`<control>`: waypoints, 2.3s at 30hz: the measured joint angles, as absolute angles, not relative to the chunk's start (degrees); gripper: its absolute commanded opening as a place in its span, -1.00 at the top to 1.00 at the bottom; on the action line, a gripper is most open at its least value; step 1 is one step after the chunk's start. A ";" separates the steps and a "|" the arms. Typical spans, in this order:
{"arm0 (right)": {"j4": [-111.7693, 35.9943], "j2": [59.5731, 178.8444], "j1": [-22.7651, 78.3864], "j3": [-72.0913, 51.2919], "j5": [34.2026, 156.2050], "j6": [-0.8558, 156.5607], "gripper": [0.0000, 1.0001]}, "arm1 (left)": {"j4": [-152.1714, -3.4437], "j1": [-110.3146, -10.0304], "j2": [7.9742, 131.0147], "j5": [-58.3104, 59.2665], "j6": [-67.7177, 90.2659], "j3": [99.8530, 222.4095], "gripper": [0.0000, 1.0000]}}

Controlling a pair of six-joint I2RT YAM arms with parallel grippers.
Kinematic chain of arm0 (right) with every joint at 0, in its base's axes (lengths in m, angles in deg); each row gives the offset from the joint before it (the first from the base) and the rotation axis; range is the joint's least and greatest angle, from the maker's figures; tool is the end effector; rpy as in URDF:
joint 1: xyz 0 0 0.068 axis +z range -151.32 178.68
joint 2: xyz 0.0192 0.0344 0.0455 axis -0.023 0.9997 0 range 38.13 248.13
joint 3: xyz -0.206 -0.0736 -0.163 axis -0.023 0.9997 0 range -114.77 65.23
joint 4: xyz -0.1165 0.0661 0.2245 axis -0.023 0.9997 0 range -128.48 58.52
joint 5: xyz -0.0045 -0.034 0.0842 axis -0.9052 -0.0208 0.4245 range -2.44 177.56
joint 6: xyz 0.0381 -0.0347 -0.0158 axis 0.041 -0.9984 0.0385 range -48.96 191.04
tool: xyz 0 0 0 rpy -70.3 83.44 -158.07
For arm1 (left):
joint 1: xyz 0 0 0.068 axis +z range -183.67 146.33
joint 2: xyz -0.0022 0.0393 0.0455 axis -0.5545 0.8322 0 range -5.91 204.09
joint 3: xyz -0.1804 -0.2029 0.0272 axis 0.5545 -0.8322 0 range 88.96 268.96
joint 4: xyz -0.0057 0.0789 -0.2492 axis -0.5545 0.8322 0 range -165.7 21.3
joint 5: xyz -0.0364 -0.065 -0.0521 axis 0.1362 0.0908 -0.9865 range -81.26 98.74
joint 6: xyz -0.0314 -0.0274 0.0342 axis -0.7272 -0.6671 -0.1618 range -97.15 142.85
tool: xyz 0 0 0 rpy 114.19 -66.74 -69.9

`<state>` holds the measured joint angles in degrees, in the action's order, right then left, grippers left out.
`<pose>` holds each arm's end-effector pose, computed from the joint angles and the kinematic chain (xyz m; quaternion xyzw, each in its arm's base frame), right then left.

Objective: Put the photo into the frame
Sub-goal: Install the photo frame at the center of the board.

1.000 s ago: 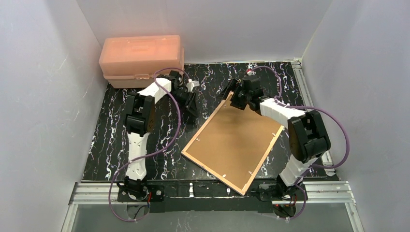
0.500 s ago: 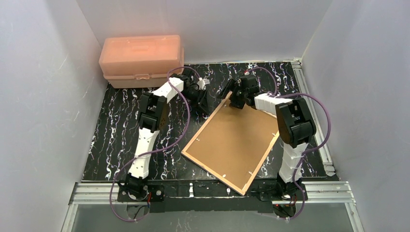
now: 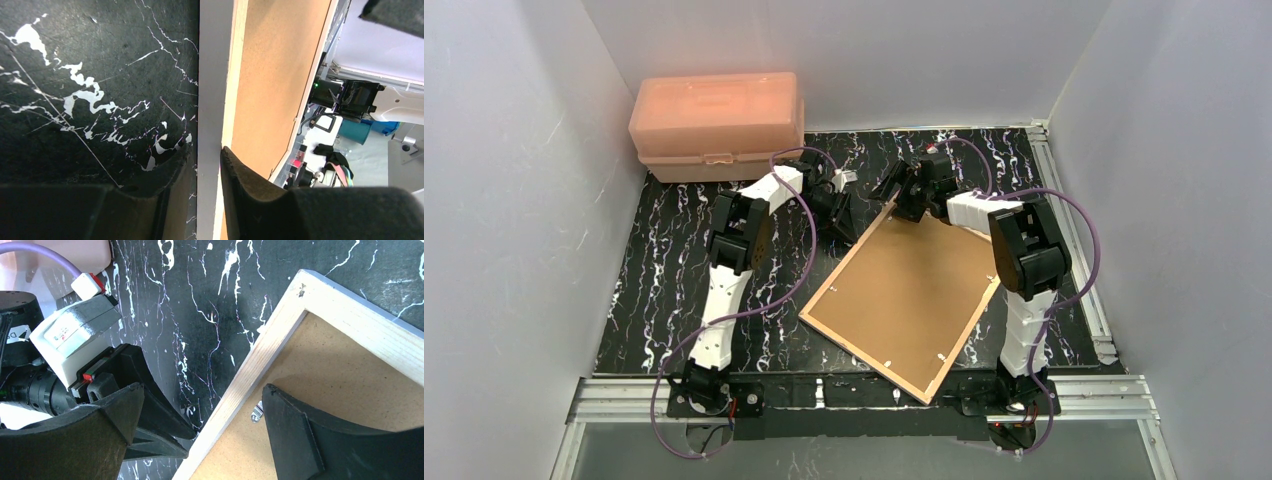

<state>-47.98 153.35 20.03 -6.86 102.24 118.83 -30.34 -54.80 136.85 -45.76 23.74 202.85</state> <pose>0.4089 0.1695 0.1686 0.1412 0.8648 0.3585 0.3219 0.4554 -0.2070 0.1165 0.2297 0.8525 -0.4679 0.0404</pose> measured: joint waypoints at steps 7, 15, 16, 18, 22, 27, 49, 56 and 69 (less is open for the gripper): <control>-47.43 152.43 20.05 -6.05 100.91 118.57 -0.92 | -30.76 -54.84 136.10 -45.37 24.24 201.67 0.49; -45.42 149.92 20.03 -3.63 99.75 117.74 -0.92 | -31.02 -54.91 135.43 -44.97 24.59 200.53 0.49; -45.51 149.92 20.03 -3.52 99.77 117.74 -0.92 | -31.04 -54.91 135.32 -44.93 24.66 200.42 0.49; -45.79 149.92 20.03 -3.45 100.12 117.91 -0.91 | -31.02 -54.93 135.30 -44.86 24.77 200.40 0.49; -46.30 149.94 20.09 -3.23 101.04 118.92 -0.91 | -31.04 -54.97 135.21 -44.71 24.81 200.31 0.50; -46.56 150.13 20.49 -3.23 101.56 119.57 -0.91 | -31.15 -54.99 135.12 -44.69 24.85 200.18 0.50; -49.58 151.58 20.73 -3.49 102.72 121.34 -0.89 | -32.22 -55.02 134.25 -45.08 25.60 198.30 0.51; -49.90 152.63 20.88 -4.70 102.92 121.41 -0.88 | -32.22 -55.02 134.25 -45.08 25.82 198.28 0.51; -49.68 153.00 20.92 -5.31 103.55 120.27 -0.87 | -32.22 -55.02 134.14 -45.11 25.86 198.13 0.51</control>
<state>-49.68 153.00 20.92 -5.31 103.55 120.27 -32.22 -55.02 134.14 -45.11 25.86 198.13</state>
